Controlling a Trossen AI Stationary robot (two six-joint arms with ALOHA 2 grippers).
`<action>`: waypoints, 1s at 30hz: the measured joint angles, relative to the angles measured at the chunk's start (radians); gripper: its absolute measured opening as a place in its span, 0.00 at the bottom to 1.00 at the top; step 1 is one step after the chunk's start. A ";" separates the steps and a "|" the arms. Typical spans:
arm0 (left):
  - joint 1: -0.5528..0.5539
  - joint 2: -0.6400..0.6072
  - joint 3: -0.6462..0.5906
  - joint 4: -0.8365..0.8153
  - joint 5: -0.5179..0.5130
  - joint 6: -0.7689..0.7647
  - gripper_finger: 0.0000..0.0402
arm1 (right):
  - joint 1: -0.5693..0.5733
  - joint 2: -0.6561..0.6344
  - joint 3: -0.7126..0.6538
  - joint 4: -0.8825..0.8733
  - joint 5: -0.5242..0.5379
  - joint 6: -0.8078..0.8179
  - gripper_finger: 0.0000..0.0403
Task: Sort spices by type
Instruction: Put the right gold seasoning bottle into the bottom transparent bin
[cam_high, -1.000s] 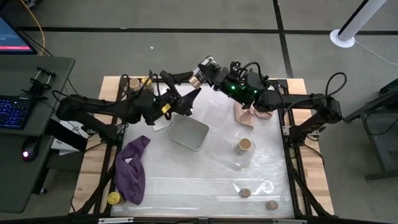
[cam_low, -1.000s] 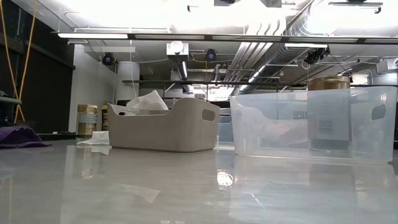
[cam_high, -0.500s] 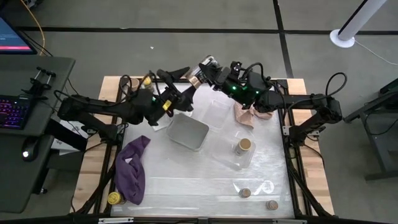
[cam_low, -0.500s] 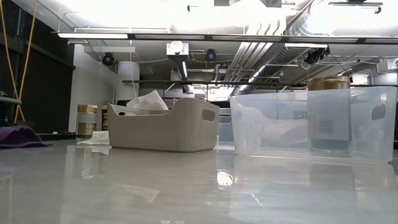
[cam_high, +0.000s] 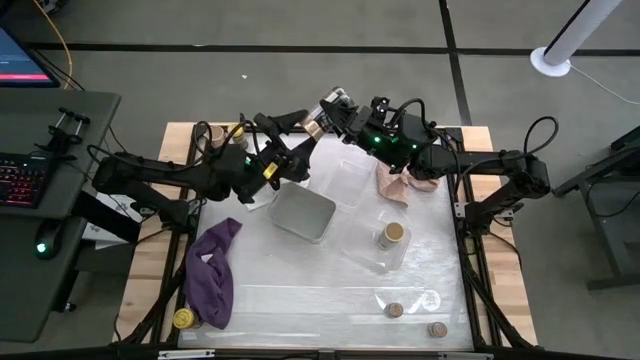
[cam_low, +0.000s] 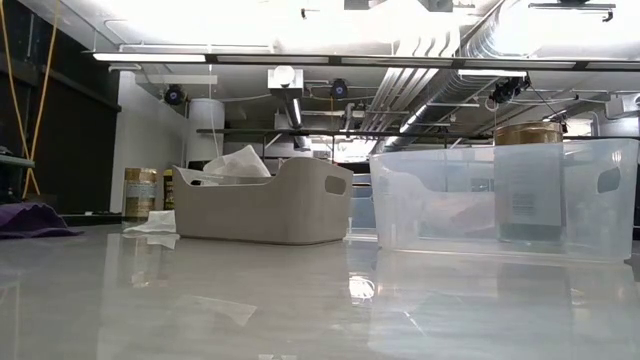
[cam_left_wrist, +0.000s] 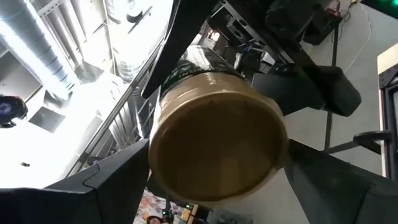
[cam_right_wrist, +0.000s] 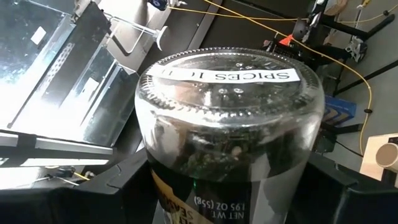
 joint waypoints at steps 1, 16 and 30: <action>0.000 0.000 0.000 0.000 -0.001 0.000 0.87 | 0.000 0.000 0.000 -0.001 0.000 0.000 0.68; -0.015 -0.001 0.000 0.018 0.034 0.025 0.98 | 0.000 0.000 0.000 -0.001 -0.012 0.001 0.68; 0.021 0.000 0.000 -0.011 0.185 -0.079 0.98 | 0.003 0.000 0.000 -0.024 -0.026 0.003 0.68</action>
